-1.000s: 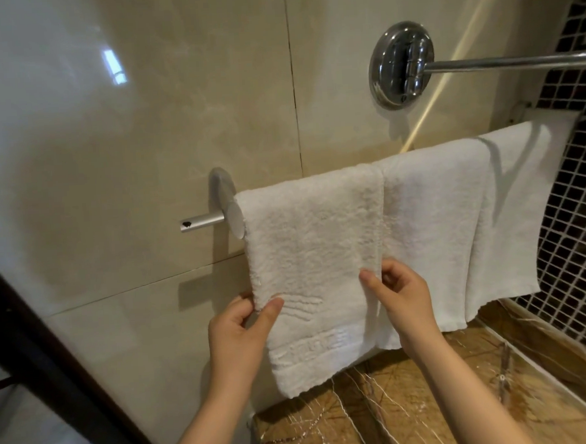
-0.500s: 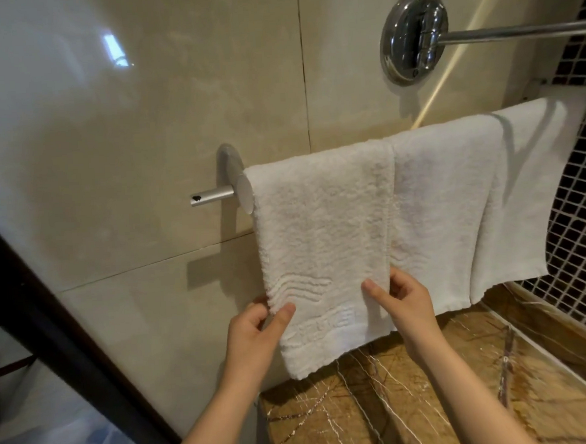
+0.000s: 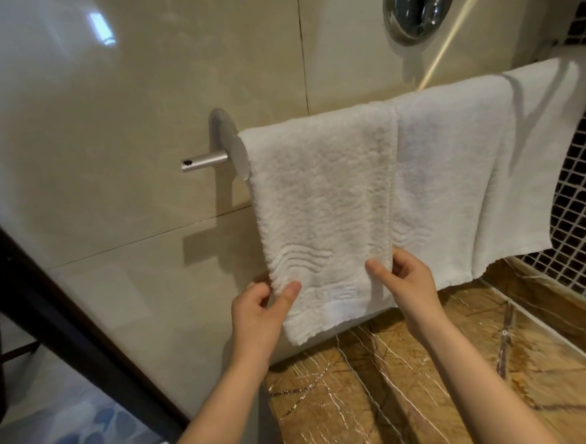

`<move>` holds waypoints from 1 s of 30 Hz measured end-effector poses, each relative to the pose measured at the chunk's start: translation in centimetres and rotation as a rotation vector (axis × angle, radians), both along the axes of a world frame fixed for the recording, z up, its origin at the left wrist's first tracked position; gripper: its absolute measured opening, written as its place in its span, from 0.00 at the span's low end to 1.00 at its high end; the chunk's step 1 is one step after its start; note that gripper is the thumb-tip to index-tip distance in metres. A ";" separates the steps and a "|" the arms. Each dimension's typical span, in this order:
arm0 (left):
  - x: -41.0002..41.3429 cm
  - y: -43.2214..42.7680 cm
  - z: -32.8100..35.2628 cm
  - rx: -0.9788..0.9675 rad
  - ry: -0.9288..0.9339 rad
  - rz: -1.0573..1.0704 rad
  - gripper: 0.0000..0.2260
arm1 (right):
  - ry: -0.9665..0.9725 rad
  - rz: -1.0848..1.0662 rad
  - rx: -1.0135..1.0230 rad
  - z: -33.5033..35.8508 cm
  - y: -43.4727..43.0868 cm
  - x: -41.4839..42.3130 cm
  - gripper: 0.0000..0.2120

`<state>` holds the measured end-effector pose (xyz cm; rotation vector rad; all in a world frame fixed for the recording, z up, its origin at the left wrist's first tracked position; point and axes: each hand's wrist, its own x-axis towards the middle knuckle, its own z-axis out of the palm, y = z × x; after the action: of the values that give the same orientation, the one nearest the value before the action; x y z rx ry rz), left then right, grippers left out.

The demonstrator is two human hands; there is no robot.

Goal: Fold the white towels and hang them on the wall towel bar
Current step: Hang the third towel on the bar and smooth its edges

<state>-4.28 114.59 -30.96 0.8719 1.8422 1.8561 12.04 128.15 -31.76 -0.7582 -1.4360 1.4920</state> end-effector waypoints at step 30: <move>0.3 -1.5 -2.7 -0.042 0.043 0.016 0.04 | -0.104 0.144 -0.094 -3.8 -0.7 0.2 0.12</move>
<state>-3.97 113.10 -33.63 0.8912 1.9120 1.8147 12.25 127.43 -35.52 -0.8141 -1.5342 1.6610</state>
